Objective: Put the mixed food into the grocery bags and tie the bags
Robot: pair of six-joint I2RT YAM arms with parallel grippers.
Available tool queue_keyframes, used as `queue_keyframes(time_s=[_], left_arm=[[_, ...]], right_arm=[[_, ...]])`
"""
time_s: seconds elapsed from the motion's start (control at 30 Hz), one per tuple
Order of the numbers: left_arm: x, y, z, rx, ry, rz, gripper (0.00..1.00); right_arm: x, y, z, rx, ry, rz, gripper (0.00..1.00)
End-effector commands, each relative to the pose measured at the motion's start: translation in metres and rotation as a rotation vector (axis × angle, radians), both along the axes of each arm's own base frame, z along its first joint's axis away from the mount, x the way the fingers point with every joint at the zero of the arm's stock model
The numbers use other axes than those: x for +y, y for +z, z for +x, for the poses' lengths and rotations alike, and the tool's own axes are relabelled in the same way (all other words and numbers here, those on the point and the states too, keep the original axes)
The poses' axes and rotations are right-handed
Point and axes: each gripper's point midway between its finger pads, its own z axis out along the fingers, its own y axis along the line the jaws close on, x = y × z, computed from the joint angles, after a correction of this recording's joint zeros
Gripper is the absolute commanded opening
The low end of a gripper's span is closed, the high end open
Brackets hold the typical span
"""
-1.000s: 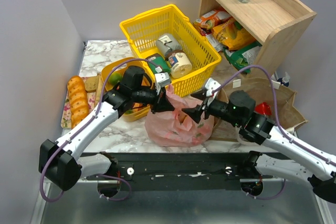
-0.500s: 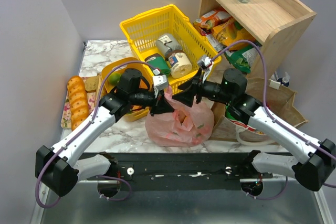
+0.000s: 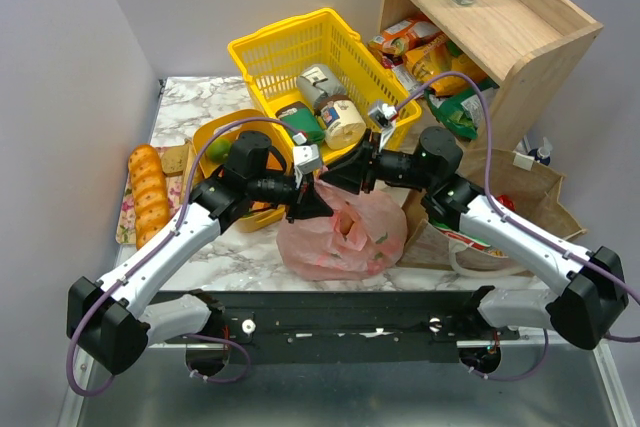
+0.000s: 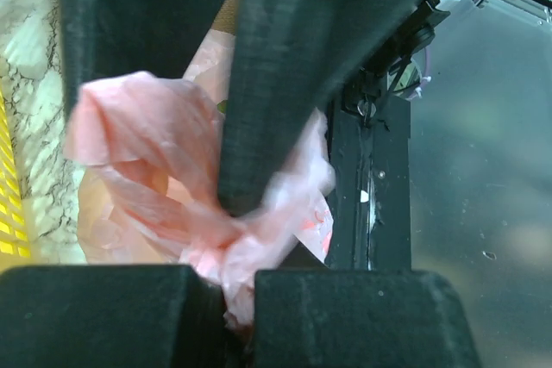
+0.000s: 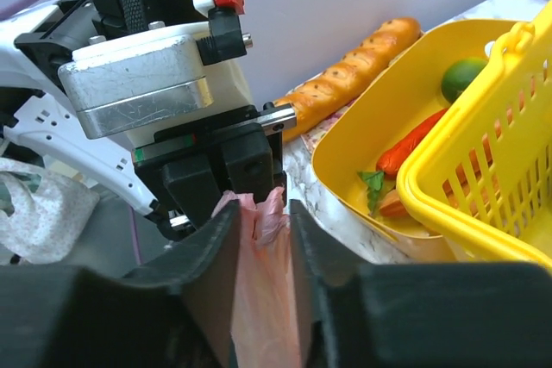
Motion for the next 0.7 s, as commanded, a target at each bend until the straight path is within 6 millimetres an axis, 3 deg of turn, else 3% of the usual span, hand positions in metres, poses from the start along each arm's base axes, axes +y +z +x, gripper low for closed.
queue_keyframes(time_s=[0.0, 0.03, 0.13, 0.27, 0.5, 0.6, 0.63, 0.67], left_arm=[[-0.003, 0.005, -0.008, -0.011, -0.046, -0.027, 0.00], [-0.003, 0.005, -0.008, -0.012, -0.042, -0.026, 0.00], [-0.002, 0.004, -0.007, -0.013, -0.034, -0.020, 0.00], [0.000, 0.005, -0.004, -0.034, -0.011, -0.016, 0.00], [0.002, 0.003, 0.000, -0.038, 0.023, 0.001, 0.00], [0.002, 0.003, 0.001, -0.031, 0.031, 0.006, 0.17], [0.001, 0.004, 0.001, -0.030, 0.031, 0.003, 0.35], [0.001, 0.005, 0.001, -0.034, 0.029, -0.003, 0.40]], right_arm=[[0.002, -0.001, -0.001, -0.007, 0.023, 0.010, 0.30], [0.001, -0.003, -0.001, -0.005, 0.020, 0.008, 0.20], [-0.001, -0.004, 0.001, -0.005, -0.008, 0.004, 0.06], [-0.010, -0.005, 0.007, -0.021, -0.081, -0.008, 0.01], [-0.028, -0.009, 0.013, -0.039, -0.196, -0.039, 0.01], [-0.032, -0.009, 0.012, -0.039, -0.213, -0.035, 0.01], [-0.033, -0.009, 0.012, -0.039, -0.214, -0.035, 0.01], [-0.033, -0.009, 0.012, -0.038, -0.213, -0.036, 0.01]])
